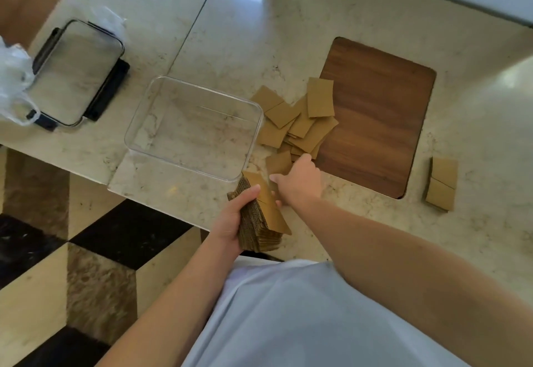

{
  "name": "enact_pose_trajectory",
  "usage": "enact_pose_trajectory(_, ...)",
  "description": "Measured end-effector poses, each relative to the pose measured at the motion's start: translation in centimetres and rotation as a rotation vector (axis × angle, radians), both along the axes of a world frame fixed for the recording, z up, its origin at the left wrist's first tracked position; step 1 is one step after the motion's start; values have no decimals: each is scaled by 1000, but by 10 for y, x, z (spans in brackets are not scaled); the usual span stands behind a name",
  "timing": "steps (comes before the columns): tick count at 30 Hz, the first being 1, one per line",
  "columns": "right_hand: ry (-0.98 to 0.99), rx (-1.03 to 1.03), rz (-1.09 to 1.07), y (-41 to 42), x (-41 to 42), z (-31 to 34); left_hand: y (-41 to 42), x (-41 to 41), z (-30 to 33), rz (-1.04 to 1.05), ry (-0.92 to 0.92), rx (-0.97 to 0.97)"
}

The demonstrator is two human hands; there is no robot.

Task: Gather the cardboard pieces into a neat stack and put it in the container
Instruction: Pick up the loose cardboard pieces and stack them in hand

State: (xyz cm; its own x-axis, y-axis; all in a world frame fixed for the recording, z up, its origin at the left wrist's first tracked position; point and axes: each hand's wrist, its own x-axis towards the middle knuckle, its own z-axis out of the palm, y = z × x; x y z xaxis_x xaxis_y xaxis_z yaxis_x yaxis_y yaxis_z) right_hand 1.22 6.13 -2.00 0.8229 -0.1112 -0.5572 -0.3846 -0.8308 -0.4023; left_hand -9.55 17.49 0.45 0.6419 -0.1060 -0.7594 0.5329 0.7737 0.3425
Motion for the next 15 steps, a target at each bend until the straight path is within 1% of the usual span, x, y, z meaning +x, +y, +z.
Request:
enact_pose_trajectory(2,23,127,-37,-5,3,1,-2,-1,0,-34,37,50)
enact_pose_trajectory(4,-12,235,-111,-18,5,5,-6,1,1,-69,82,76)
enact_pose_trajectory(5,-32,297,-189,-28,5,9,-8,3,2,-77,98,69)
enact_pose_trajectory(7,-27,447,-446,-50,7,20,-13,7,5,-80,104,38)
enact_pose_trajectory(8,16,532,-582,-62,8,28,-16,9,6,-83,99,26)
enact_pose_trajectory(9,82,615,-669,-71,7,37,-18,11,8,-92,89,15)
enact_pose_trajectory(10,157,685,-697,-78,3,46,-20,14,8,-106,75,10)
enact_pose_trajectory(12,294,750,-624,-82,-11,56,-26,19,6,-142,54,28)
enact_pose_trajectory(14,370,693,-496,-76,-31,61,-31,22,4,-196,58,46)
enact_pose_trajectory(15,368,647,-448,-73,-40,61,-34,23,4,-230,65,51)
